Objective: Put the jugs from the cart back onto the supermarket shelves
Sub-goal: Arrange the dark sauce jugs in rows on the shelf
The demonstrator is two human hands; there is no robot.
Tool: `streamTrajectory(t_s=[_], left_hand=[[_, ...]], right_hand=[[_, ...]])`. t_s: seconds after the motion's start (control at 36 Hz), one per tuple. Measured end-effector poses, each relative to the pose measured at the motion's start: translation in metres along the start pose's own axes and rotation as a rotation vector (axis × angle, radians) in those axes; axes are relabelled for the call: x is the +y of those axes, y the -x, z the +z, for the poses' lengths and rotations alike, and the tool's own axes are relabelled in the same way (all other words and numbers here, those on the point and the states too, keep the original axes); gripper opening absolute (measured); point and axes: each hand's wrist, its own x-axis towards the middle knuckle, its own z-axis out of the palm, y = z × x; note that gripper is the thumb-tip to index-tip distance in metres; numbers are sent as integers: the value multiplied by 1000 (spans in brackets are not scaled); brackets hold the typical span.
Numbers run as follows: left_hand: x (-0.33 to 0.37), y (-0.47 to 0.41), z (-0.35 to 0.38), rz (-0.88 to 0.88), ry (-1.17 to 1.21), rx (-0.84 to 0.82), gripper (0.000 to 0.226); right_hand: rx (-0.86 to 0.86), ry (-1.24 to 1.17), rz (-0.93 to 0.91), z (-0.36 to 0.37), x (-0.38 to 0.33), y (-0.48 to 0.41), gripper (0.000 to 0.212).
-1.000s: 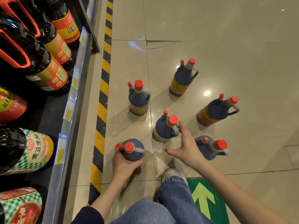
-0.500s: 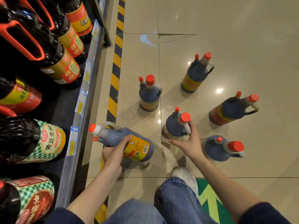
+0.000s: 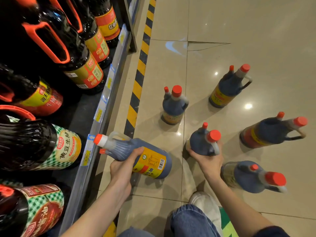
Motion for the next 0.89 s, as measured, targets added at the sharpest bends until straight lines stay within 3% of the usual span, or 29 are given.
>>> streamTrajectory(t_s=[0.19, 0.28, 0.39, 0.53, 0.58, 0.64, 0.72, 0.89], left_hand=[[3, 11, -2, 6, -35, -4, 36], [8, 16, -2, 0, -55, -10, 33], [24, 29, -2, -2, -61, -6, 46], [48, 51, -2, -4, -76, 4, 34], [60, 66, -1, -18, -80, 20, 49], [75, 85, -1, -31, -45, 31, 78], [99, 111, -1, -50, 7, 42, 100], [161, 181, 5, -14, 4, 70, 33]], right_hand=[[-27, -155, 249, -2, -20, -10, 63], [-100, -274, 398, -7, -32, -6, 69], [-176, -281, 429, -18, -46, 7, 69], [-249, -288, 458, -38, -71, 16, 69], [-264, -307, 468, -48, -88, 19, 82], [-268, -330, 478, -60, -109, 24, 99], [-279, -383, 476, -80, -147, 33, 100], [-294, -440, 471, -126, -240, 48, 112]])
